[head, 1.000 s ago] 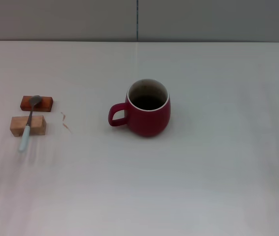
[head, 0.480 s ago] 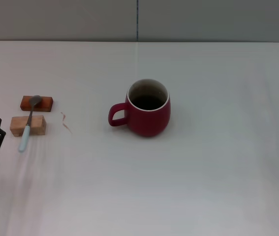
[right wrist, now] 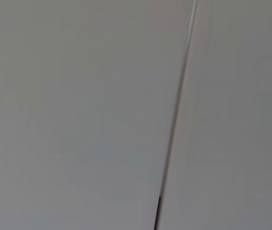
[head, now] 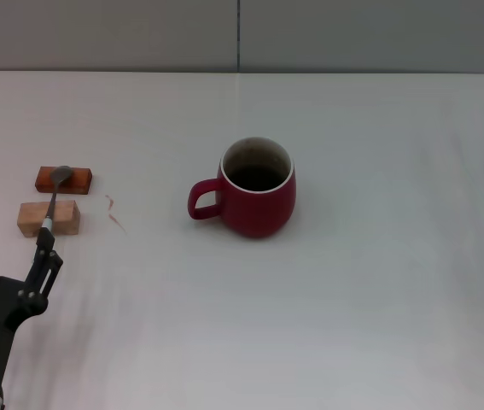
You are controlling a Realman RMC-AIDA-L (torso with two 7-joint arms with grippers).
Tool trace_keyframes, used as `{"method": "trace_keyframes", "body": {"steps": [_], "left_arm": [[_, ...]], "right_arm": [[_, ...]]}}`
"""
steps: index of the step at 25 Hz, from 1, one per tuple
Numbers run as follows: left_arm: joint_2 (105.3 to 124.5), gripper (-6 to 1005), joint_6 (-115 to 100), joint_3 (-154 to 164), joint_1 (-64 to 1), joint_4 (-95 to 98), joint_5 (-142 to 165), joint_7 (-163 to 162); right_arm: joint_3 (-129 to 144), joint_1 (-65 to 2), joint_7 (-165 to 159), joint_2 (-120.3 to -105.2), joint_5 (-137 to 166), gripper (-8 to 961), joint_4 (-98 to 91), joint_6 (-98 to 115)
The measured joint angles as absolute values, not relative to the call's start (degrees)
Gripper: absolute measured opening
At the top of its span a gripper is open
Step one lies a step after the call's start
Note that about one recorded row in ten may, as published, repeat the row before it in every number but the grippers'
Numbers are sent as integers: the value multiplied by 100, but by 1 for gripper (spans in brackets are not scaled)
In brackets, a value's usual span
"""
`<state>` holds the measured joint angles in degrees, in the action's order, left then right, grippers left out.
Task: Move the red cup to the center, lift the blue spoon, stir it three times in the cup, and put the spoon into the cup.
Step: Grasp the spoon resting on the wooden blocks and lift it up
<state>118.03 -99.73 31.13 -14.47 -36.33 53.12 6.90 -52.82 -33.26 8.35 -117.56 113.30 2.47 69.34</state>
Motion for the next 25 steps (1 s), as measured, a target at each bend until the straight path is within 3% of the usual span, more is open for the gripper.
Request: {"method": "trace_keyframes", "body": {"steps": [25], "left_arm": [[11764,840,-8953,3087,-1532,-3628,5273,1121]], "right_arm": [[-5247,-3313,835,-11786,11356,730,278,6925]]}}
